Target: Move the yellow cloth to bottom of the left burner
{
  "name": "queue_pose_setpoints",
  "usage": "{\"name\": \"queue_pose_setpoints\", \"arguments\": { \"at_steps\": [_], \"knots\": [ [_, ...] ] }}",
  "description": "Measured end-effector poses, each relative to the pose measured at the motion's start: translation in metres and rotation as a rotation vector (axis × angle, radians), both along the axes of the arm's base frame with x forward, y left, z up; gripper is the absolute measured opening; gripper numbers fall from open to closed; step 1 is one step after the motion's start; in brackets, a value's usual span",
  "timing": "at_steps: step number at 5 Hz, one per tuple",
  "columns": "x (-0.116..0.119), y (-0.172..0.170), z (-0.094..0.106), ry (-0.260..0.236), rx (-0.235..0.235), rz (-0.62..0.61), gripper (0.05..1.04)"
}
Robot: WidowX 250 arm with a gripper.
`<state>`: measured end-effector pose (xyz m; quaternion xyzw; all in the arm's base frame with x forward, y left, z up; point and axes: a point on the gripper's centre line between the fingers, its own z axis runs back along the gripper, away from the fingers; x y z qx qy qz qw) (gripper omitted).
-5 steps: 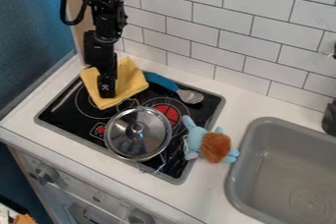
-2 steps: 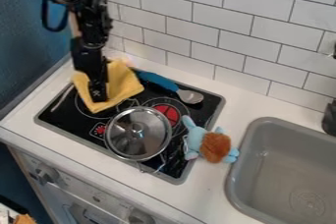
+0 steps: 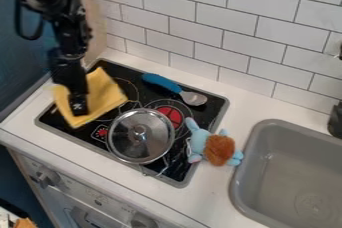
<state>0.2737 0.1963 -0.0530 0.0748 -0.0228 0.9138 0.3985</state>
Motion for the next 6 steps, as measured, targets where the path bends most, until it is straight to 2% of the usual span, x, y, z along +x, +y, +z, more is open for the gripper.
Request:
{"name": "queue_pose_setpoints", "arguments": {
  "at_steps": [1,2,4,5,6],
  "knots": [
    [-0.023,0.006,-0.001,-0.011,-0.028,0.095,0.999],
    [-0.045,0.004,0.000,0.017,-0.039,0.144,0.999],
    [-0.053,0.001,0.001,0.035,-0.036,0.155,0.999],
    [-0.050,-0.002,0.004,0.022,-0.034,0.153,1.001],
    [-0.037,-0.007,0.025,-0.019,0.013,0.105,1.001]
  ]
}}
